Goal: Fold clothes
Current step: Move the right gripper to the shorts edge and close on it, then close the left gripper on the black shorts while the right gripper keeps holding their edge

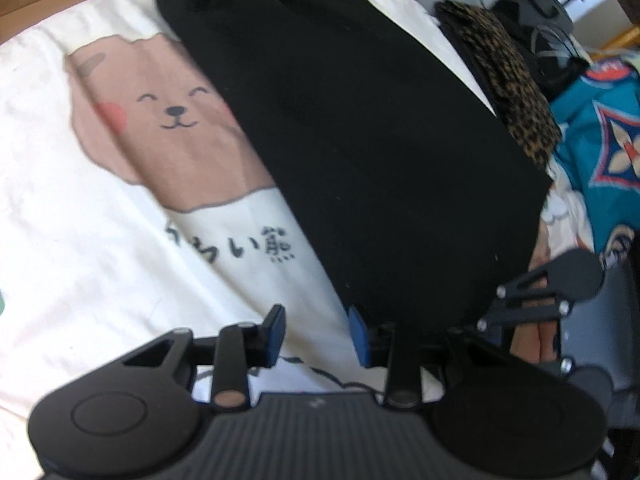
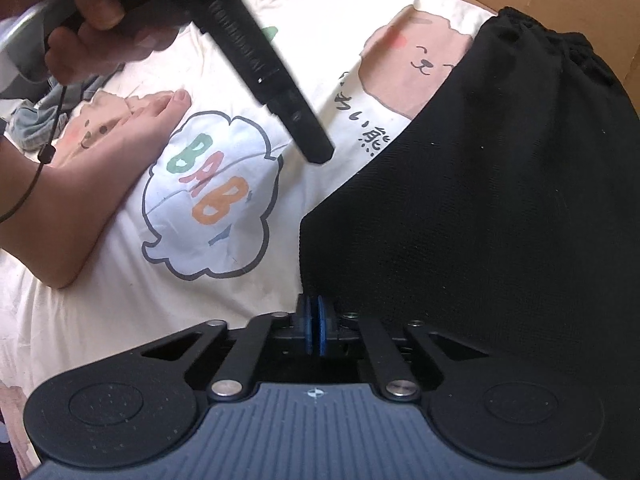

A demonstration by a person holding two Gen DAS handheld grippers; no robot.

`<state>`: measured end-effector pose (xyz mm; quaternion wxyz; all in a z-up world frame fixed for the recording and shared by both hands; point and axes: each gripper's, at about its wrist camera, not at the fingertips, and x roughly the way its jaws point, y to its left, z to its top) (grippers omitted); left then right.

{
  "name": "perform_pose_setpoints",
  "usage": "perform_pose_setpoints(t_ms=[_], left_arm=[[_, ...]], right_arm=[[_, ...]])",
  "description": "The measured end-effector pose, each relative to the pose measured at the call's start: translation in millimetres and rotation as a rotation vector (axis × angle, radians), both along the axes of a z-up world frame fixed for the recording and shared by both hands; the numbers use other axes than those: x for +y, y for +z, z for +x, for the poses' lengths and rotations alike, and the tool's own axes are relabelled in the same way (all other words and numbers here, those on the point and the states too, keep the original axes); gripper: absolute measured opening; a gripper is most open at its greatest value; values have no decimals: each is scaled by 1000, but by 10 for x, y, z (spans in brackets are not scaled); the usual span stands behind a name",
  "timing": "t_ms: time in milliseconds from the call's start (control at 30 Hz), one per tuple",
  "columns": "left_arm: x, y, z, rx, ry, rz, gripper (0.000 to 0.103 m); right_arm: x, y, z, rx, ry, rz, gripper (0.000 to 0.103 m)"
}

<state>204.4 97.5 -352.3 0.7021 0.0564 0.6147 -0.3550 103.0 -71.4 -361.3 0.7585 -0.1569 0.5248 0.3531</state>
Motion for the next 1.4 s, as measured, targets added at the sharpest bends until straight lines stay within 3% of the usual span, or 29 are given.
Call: perform_pose_setpoints(t_ms=[267,433,600,767,967,1200,1300,1367,1400], left_arm=[[-212,-27,-146,18,-103,-12,38],[-301,-71,-226,25,-136,-9,47],[-439,-137,-264,26,-171,-12,49],[-540,-184,-322,-33,-218,45,50],[-515,-252,-290,-72,-155,71,54],[-582,-280,-418,-177,-133,73,61],[-546,-245,-448,-213,-127,49,59],[-484,-213,-442,-223,-124,39,47],[-442,-201,-428,-216,-118,38,36]], right_arm=[[-307,115,94,39,-116,71,0],[-553,140,176,50,-218,93,0],[-683,156,196,57,-264,115,0],[-714,196,189,54,-262,138,0],[-842,261,202,56,-290,173,0],[-970,348,200,65,-316,237,0],[-957,344,186,72,-307,248,0],[-948,350,168,77,-299,255,0],[-946,350,164,80,-296,258,0]])
